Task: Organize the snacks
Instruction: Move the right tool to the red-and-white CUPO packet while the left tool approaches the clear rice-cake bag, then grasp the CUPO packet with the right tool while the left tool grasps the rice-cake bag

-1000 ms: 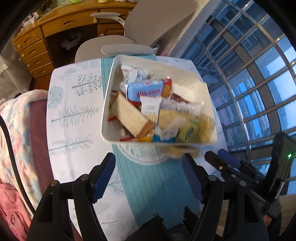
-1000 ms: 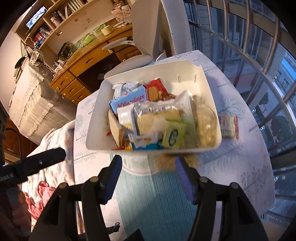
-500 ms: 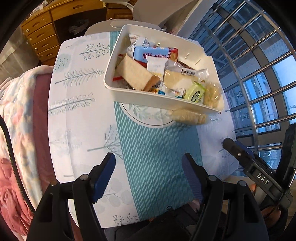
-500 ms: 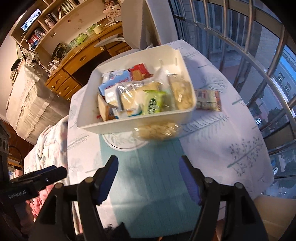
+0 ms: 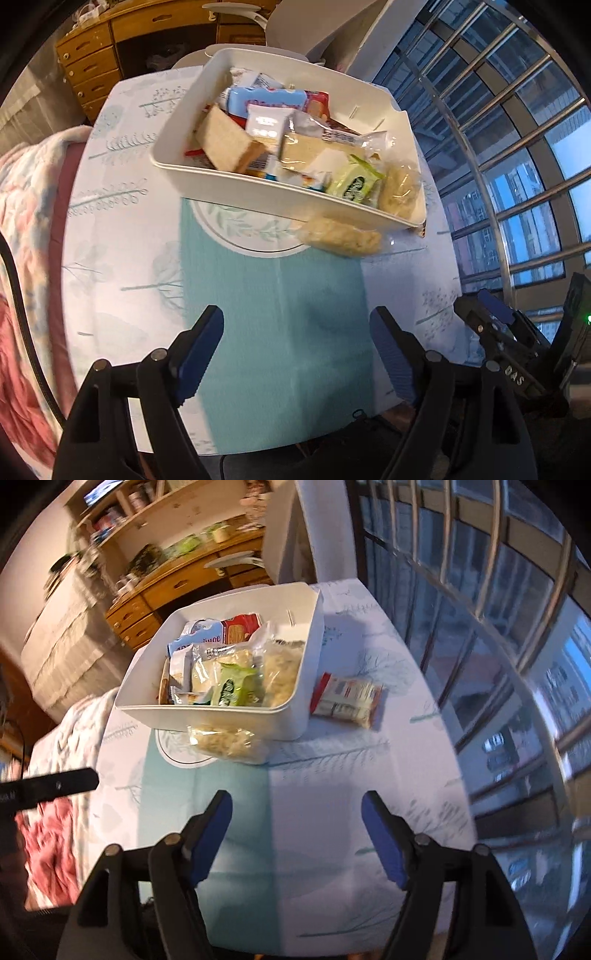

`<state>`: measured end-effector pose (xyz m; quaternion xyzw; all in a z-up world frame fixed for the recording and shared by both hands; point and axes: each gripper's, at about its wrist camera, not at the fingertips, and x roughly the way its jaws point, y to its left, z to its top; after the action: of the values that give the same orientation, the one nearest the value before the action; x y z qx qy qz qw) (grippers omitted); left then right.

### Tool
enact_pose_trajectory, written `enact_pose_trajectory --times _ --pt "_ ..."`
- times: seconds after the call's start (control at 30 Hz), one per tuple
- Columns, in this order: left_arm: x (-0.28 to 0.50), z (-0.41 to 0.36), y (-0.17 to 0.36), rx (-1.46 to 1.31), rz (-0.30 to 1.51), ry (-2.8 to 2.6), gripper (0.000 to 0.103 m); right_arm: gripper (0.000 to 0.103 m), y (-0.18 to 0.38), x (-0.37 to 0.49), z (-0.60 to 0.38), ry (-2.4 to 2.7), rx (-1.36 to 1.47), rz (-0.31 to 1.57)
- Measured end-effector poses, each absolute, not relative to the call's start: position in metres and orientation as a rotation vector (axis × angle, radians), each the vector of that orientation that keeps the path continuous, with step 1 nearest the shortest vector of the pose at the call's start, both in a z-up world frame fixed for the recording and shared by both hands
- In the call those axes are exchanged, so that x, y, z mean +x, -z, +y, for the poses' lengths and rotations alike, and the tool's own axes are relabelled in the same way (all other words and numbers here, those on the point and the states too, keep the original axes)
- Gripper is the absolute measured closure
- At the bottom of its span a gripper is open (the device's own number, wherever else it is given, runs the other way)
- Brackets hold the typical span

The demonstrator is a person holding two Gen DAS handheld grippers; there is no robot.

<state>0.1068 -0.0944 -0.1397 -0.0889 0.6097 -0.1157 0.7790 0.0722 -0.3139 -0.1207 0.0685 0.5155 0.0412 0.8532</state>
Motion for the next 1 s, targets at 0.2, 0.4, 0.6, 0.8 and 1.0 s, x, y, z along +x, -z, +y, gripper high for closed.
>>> enact_pose_trajectory --times 0.2,0.4,0.6,0.8,1.0 --pt "0.112 -0.125 0.157 -0.27 1.299 0.194 0.022 0.026 0.124 0.09 -0.337 -0.177 -0.008 1.034" --pt "0.118 -0.153 0.175 -0.272 1.247 0.14 0.022 0.026 0.14 0.106 -0.346 -0.254 -0.193 0.976" --pt "0.128 -0.177 0.196 -0.217 1.197 0.154 0.022 0.026 0.163 0.119 -0.348 -0.335 -0.357 0.93" --pt "0.146 -0.195 0.221 -0.14 1.217 0.146 0.017 0.026 0.187 0.133 -0.349 -0.396 -0.455 0.927" --pt "0.167 -0.204 0.24 -0.071 1.244 0.128 0.011 0.026 0.209 0.147 -0.347 -0.405 -0.498 0.934"
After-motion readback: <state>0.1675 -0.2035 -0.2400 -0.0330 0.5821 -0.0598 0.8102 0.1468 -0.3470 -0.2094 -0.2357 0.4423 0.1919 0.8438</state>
